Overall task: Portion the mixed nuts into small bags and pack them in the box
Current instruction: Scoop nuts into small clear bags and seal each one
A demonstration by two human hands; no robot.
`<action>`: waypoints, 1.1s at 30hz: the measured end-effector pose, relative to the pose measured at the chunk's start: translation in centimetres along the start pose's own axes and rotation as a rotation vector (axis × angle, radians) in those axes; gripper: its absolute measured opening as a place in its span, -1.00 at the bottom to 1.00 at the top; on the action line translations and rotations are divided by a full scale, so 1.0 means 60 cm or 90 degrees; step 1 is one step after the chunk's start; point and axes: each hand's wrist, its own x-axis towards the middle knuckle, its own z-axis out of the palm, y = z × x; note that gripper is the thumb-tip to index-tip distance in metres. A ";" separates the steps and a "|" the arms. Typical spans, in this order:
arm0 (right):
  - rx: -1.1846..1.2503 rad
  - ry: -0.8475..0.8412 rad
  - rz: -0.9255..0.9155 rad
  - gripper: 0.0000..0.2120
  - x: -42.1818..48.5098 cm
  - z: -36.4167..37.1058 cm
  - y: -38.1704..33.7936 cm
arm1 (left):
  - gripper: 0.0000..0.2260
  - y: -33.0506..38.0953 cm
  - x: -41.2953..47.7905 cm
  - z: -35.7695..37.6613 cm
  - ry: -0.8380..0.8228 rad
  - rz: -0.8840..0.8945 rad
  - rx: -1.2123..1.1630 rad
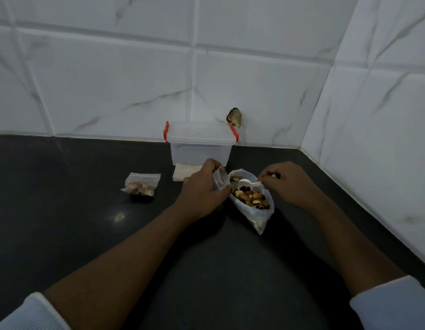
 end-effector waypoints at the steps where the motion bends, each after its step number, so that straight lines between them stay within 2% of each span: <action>1: 0.017 -0.001 0.010 -0.82 0.002 0.003 -0.001 | -0.60 0.000 0.000 0.000 0.001 -0.001 0.001; 14: 0.353 0.004 0.240 -0.82 0.004 0.014 0.019 | -0.59 -0.002 0.001 0.001 -0.003 0.001 -0.003; 18: 0.467 0.020 0.261 -0.80 0.010 0.006 0.030 | -0.58 -0.002 -0.001 -0.001 0.004 0.007 -0.012; 25: 0.581 -0.027 0.135 -0.83 -0.005 -0.001 -0.018 | -0.55 -0.003 -0.002 0.001 0.015 0.010 -0.018; 30: 0.384 0.001 -0.027 -0.84 -0.013 0.013 -0.042 | -0.59 -0.004 -0.004 0.001 0.035 0.019 -0.053; 33: 0.298 -0.017 -0.092 -0.81 -0.015 0.016 -0.043 | -0.60 -0.006 -0.003 0.000 0.050 0.023 -0.074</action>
